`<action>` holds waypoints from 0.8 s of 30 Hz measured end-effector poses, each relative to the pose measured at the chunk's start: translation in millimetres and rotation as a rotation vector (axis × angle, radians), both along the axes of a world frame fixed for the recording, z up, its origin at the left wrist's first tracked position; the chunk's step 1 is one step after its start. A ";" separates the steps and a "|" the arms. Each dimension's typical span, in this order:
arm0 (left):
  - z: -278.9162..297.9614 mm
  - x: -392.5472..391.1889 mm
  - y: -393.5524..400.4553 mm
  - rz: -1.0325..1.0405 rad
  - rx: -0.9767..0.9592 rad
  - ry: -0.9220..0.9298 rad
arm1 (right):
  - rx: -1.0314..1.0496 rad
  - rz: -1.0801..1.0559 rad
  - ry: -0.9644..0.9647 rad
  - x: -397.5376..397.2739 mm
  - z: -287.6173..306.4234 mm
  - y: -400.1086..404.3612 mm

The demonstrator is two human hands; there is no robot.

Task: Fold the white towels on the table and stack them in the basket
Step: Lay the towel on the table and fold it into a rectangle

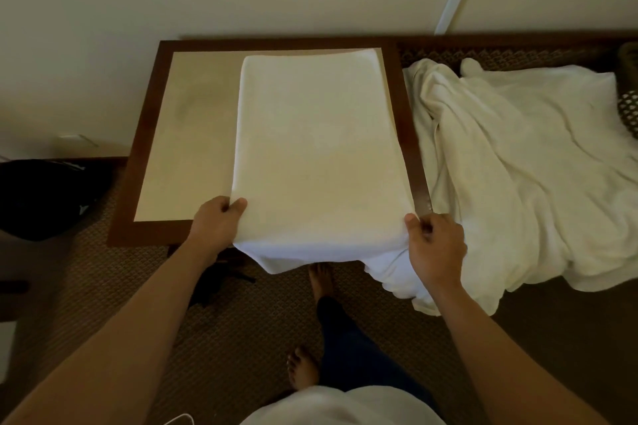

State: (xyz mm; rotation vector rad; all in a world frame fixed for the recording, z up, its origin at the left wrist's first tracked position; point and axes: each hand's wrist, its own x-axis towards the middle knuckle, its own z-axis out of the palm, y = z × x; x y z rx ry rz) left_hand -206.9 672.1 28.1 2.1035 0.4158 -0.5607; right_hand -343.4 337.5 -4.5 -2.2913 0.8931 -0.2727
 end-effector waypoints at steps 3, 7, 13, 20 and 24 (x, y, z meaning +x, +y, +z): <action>-12.2 -11.8 -10.2 -0.120 0.309 -0.164 | -0.015 -0.093 0.144 2.0 -1.2 11.3; -13.7 -11.0 -20.1 -0.021 0.368 -0.189 | -0.018 -0.153 0.191 20.3 6.8 16.4; 3.3 38.8 -32.5 0.178 0.074 -0.073 | -0.081 -0.022 0.241 69.4 13.0 5.3; -20.6 43.4 -26.1 -0.063 0.437 -0.341 | -0.116 -0.082 0.039 66.5 1.2 7.7; -26.0 36.2 -31.9 -0.080 0.518 -0.373 | -0.069 -0.145 0.171 72.6 -1.5 8.4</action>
